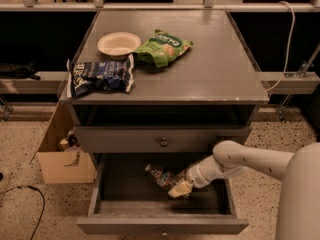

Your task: Place water bottle into middle drawer

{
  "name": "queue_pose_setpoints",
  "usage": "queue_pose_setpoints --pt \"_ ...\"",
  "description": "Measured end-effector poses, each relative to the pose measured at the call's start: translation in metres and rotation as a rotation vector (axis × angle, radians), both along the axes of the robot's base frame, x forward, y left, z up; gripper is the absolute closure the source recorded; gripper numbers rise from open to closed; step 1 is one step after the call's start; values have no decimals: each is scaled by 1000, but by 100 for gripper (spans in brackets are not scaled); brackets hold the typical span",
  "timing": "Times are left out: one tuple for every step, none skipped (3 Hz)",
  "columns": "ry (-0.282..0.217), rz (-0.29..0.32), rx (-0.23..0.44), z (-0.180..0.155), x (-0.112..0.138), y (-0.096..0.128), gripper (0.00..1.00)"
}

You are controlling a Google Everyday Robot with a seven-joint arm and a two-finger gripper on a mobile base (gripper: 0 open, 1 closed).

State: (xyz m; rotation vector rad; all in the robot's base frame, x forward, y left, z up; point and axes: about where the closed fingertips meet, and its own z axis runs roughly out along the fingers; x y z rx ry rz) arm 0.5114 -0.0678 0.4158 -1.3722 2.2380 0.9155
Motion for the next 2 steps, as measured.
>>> queue_pose_setpoints --pt "0 0 0 0 0 0 0" --pt "0 0 0 0 0 0 0"
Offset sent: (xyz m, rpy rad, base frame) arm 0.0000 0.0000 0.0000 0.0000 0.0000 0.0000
